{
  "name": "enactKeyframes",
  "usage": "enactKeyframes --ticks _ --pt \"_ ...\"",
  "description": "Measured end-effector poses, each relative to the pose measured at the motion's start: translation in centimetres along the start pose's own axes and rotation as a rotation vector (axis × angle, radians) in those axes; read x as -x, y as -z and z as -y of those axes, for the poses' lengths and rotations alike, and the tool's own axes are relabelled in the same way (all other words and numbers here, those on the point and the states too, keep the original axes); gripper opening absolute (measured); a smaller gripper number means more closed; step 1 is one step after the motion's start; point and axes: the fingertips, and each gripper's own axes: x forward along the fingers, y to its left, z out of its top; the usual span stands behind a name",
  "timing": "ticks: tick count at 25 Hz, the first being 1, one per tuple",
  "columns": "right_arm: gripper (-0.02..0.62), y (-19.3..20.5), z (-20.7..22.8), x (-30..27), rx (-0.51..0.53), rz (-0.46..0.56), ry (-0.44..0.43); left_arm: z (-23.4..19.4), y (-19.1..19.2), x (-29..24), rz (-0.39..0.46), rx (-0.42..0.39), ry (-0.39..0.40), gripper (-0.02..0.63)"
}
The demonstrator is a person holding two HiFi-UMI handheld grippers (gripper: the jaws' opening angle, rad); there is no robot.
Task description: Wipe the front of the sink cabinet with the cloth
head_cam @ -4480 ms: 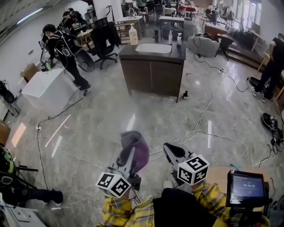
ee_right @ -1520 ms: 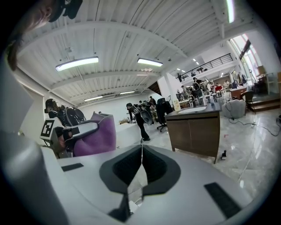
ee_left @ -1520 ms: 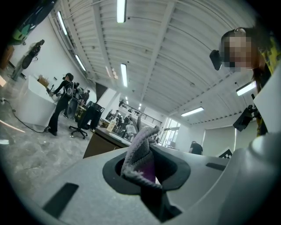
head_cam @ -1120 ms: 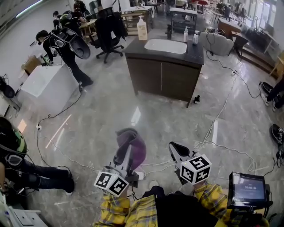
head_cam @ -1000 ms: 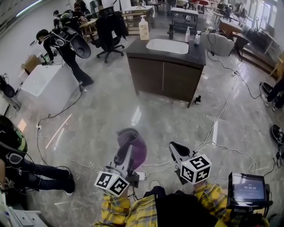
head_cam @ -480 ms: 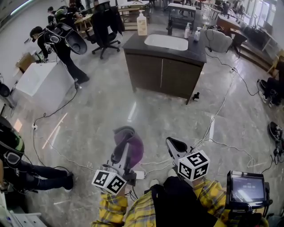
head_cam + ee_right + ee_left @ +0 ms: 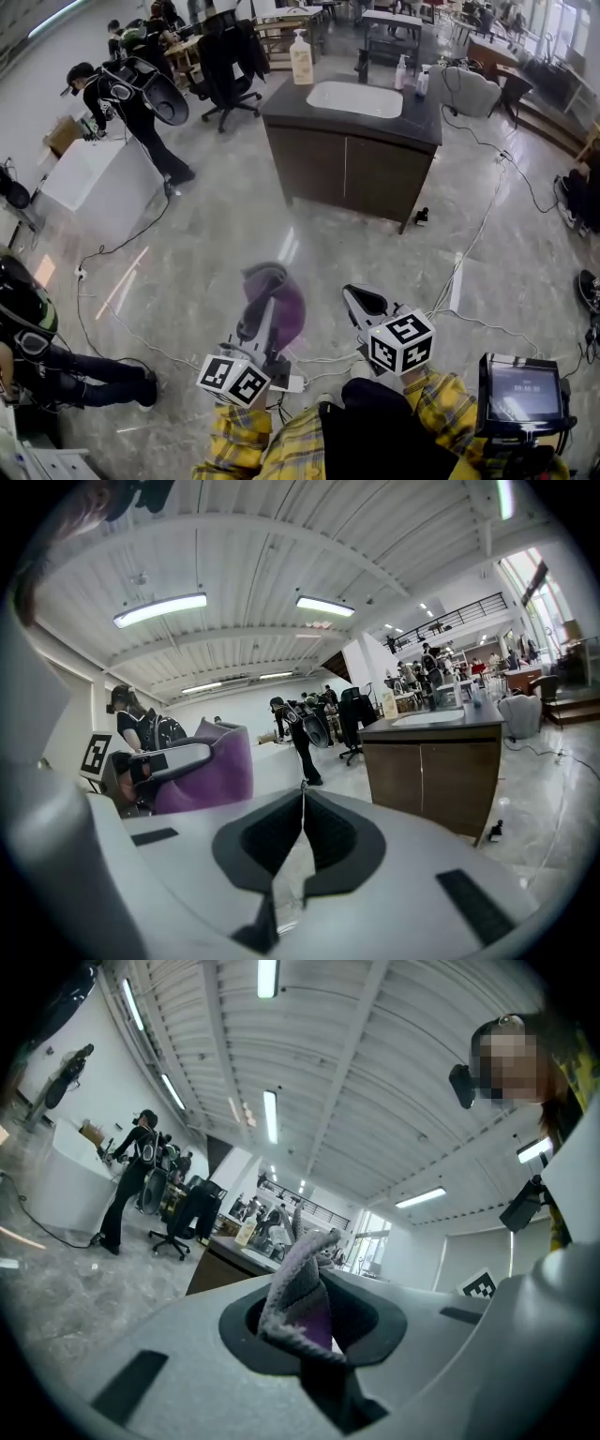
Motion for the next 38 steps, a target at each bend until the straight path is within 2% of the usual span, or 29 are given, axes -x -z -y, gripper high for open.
enactKeyframes --ticks 7,22,29,38 --pt "0.006 -3.2 5.5 -1.8 0.005 0.0 -0.04 0.9 -0.1 -7.2 0.007 -0.011 -0.028 0.051" --pt "0.006 -2.5 10.7 -1.7 0.011 -0.024 -0.057 2.0 3.3 -12.1 -0.004 0.004 -0.038 0.051" --pt "0.006 -2.0 10.5 -1.8 0.0 -0.035 -0.065 1.7 3.4 -12.2 -0.02 0.002 -0.051 0.051" --pt "0.006 -2.6 12.6 -3.3 -0.016 -0.037 -0.043 0.9 3.8 -15.5 -0.036 0.005 -0.015 0.051"
